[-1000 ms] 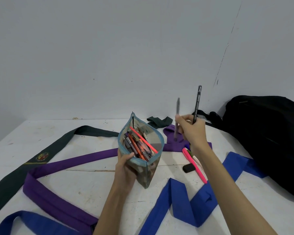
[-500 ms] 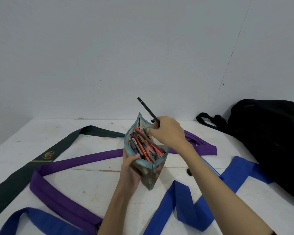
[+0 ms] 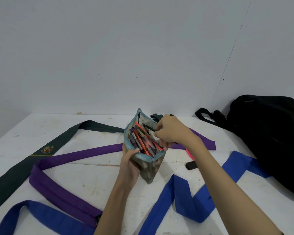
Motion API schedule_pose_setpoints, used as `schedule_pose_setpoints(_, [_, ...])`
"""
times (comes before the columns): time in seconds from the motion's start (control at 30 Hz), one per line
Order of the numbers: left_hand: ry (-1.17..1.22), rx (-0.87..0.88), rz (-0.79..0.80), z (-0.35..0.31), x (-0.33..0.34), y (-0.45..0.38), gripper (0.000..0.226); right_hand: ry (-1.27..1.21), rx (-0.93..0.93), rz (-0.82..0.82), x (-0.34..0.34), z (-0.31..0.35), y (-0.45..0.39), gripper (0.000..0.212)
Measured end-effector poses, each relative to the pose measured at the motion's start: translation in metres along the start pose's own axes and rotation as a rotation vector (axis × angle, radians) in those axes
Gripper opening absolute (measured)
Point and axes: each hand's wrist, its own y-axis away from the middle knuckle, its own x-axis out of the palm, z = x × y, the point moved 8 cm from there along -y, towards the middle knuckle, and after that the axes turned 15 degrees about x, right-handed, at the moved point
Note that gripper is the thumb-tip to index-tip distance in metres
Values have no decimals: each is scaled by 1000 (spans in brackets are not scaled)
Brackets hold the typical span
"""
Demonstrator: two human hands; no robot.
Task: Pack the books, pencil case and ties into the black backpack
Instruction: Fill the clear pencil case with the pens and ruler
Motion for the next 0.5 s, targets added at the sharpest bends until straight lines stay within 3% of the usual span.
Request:
schedule_pose_setpoints(0.1, [26, -5, -1, 1, 0, 1, 89, 37, -25, -185, 1, 8, -11, 25])
schedule_pose_setpoints(0.23, [27, -13, -9, 0, 0, 2, 91, 46, -39, -214, 7, 10, -12, 22])
schedule_pose_setpoints(0.37, [30, 0, 4, -2, 2, 3, 90, -139, -102, -336, -21, 2, 2, 23])
schedule_pose_setpoints(0.5, [26, -6, 0, 0, 1, 3, 76, -359, -1, -450, -49, -52, 6, 16])
